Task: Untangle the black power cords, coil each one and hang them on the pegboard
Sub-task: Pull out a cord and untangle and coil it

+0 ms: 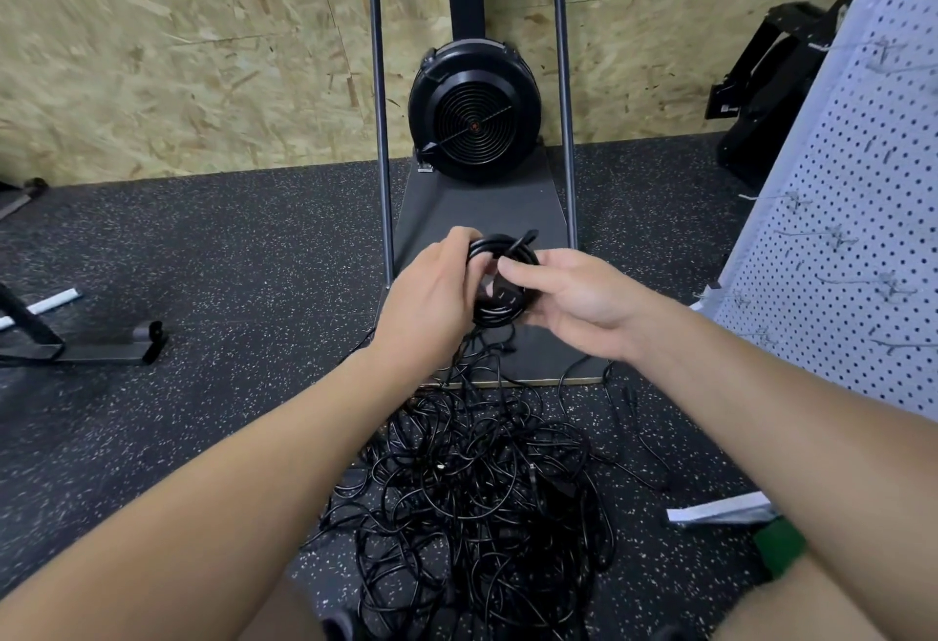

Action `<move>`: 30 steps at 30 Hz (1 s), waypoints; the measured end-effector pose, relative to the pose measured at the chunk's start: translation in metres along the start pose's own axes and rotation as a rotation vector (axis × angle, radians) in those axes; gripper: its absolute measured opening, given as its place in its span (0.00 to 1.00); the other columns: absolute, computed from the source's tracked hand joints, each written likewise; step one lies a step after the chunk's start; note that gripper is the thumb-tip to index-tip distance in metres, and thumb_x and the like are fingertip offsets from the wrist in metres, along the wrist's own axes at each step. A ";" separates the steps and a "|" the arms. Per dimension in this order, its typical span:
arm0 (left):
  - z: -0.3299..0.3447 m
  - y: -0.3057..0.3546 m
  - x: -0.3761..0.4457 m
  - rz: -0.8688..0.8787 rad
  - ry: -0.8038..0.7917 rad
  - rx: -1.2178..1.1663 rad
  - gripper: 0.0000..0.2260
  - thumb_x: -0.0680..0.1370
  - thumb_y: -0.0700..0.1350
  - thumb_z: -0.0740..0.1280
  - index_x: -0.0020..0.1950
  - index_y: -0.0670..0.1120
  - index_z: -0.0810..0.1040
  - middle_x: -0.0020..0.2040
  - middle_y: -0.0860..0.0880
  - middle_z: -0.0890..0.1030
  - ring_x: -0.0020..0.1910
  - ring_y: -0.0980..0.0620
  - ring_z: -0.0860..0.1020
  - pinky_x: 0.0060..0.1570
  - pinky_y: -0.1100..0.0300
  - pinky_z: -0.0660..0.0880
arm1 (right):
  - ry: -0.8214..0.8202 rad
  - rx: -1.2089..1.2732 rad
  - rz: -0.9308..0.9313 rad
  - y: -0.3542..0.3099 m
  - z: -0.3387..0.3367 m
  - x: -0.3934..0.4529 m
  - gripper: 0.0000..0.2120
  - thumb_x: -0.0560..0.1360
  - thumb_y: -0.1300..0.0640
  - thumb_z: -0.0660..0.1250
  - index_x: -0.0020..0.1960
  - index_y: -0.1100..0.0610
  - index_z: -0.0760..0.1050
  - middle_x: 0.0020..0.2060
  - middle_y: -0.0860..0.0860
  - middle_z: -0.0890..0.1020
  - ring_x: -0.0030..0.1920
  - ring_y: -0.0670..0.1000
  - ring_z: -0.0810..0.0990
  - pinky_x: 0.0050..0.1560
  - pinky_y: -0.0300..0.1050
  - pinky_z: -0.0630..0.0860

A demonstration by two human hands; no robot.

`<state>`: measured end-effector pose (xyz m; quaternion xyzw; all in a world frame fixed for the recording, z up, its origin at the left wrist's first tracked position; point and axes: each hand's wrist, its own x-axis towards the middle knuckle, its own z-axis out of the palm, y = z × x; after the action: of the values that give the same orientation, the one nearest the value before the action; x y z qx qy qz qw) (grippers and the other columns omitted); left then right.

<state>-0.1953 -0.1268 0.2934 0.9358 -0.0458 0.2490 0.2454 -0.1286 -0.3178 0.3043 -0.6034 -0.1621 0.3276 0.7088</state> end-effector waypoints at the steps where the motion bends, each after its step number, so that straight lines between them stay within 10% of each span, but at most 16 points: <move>1: 0.000 -0.001 0.001 -0.003 0.006 0.007 0.12 0.91 0.54 0.55 0.63 0.47 0.72 0.52 0.47 0.82 0.50 0.42 0.78 0.49 0.42 0.75 | 0.005 -0.011 -0.005 0.000 0.001 0.001 0.07 0.86 0.57 0.69 0.59 0.60 0.83 0.53 0.57 0.87 0.55 0.53 0.86 0.60 0.50 0.81; 5: 0.004 0.000 -0.001 0.011 -0.012 0.067 0.13 0.90 0.54 0.56 0.62 0.46 0.73 0.50 0.47 0.81 0.49 0.42 0.77 0.47 0.42 0.75 | 0.045 -0.153 0.031 0.004 0.006 0.001 0.12 0.83 0.50 0.74 0.62 0.56 0.85 0.55 0.50 0.89 0.61 0.51 0.85 0.69 0.54 0.75; 8: 0.007 -0.005 0.000 -0.015 -0.021 0.106 0.14 0.90 0.55 0.57 0.60 0.45 0.73 0.48 0.45 0.81 0.48 0.39 0.77 0.46 0.42 0.75 | 0.001 -0.142 0.133 0.010 0.003 0.003 0.19 0.85 0.65 0.70 0.74 0.66 0.74 0.66 0.59 0.84 0.68 0.66 0.84 0.69 0.63 0.82; 20: 0.014 -0.013 0.001 -0.329 -0.074 -0.213 0.15 0.87 0.55 0.65 0.49 0.47 0.81 0.38 0.52 0.82 0.41 0.49 0.80 0.42 0.52 0.71 | -0.228 -0.347 0.160 0.024 -0.008 -0.013 0.31 0.88 0.67 0.58 0.84 0.41 0.59 0.75 0.55 0.78 0.65 0.59 0.86 0.71 0.58 0.81; 30: 0.012 -0.017 -0.007 -0.239 -0.380 -0.364 0.13 0.85 0.62 0.66 0.53 0.53 0.78 0.45 0.54 0.85 0.45 0.52 0.81 0.54 0.48 0.79 | -0.032 -0.550 0.099 0.021 -0.018 -0.010 0.17 0.83 0.70 0.66 0.69 0.56 0.75 0.61 0.57 0.87 0.58 0.57 0.90 0.66 0.65 0.83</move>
<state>-0.1926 -0.1179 0.2732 0.9051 -0.0243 0.0263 0.4237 -0.1304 -0.3363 0.2821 -0.7749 -0.2264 0.3152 0.4990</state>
